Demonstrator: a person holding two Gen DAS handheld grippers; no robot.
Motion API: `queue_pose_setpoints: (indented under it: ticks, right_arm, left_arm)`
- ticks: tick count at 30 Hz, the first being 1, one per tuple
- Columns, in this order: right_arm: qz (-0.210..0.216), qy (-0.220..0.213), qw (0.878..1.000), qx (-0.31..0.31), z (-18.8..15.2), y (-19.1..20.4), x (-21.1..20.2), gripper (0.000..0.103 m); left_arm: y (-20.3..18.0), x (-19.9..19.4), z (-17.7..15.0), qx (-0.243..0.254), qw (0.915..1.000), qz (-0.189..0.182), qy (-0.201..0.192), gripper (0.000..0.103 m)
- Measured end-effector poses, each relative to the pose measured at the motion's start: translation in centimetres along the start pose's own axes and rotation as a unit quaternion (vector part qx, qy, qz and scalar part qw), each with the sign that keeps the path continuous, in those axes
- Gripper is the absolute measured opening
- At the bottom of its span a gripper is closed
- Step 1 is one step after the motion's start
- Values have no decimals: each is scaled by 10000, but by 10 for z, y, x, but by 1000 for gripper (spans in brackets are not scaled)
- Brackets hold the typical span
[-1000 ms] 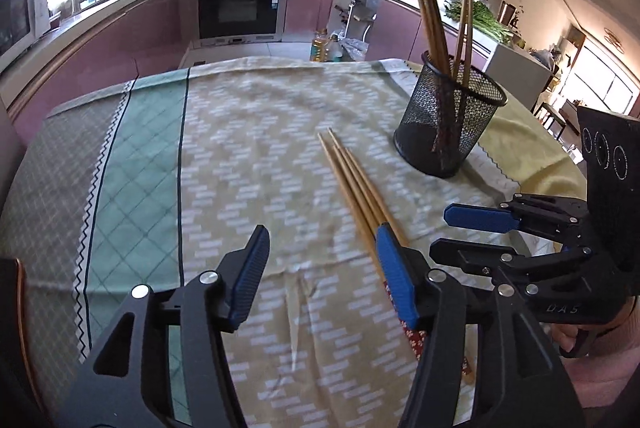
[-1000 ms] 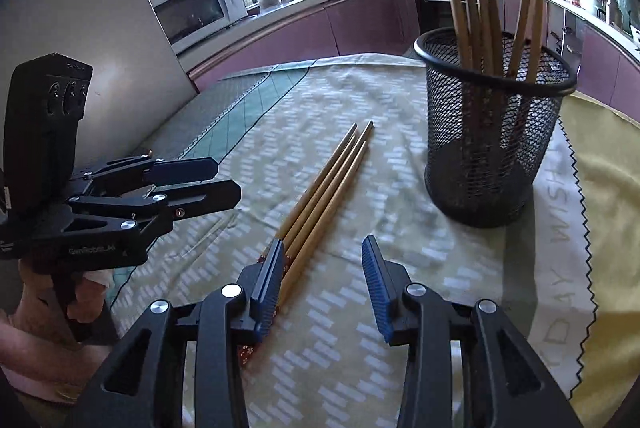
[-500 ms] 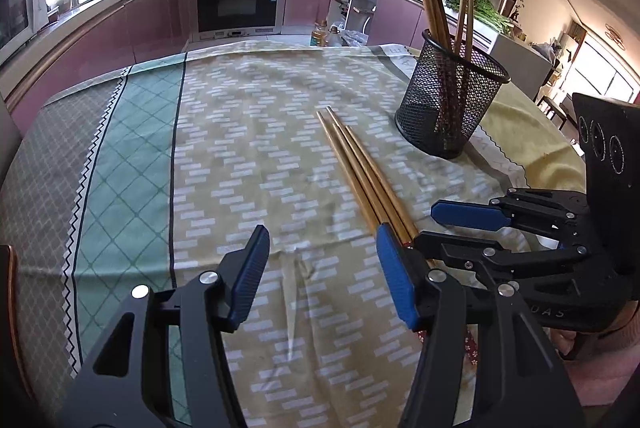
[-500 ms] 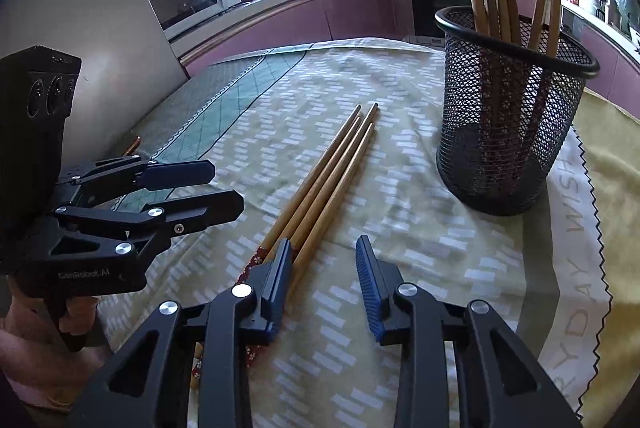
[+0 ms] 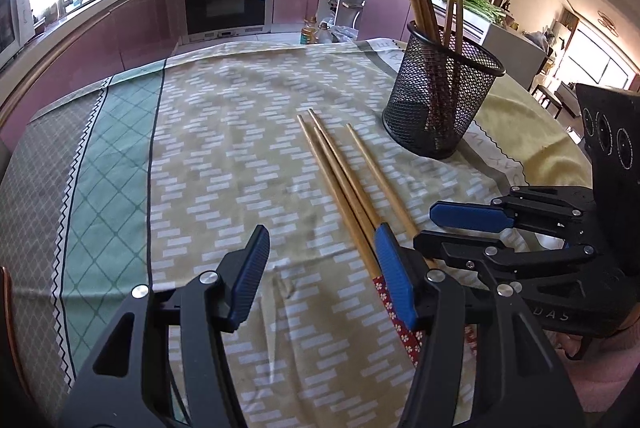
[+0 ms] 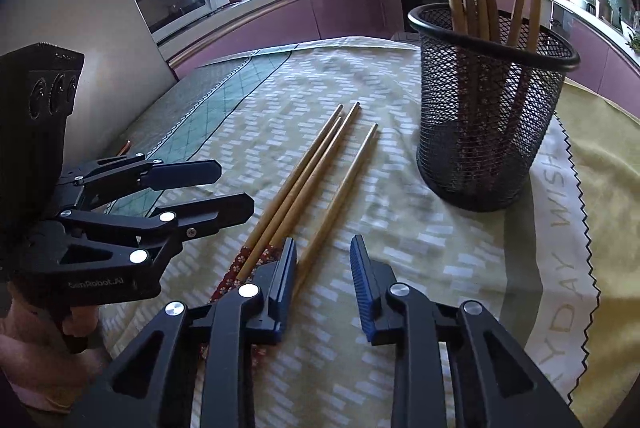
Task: Organize utensils
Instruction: 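Withdraw both tools from the holder back over the chopsticks on the cloth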
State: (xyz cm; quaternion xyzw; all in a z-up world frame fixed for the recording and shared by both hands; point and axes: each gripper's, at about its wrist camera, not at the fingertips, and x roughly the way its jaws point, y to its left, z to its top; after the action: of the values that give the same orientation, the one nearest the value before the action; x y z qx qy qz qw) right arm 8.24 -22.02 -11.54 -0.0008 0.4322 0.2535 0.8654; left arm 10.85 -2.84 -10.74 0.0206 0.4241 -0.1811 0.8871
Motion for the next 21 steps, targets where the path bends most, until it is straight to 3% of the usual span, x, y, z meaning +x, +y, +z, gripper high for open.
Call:
queue_pose_setpoints:
  ticks: [21]
  right_arm:
    - [-25, -22, 10000, 15, 2, -3, 4, 24]
  left_arm:
    - [1, 30, 13, 80, 9996, 152, 213, 45]
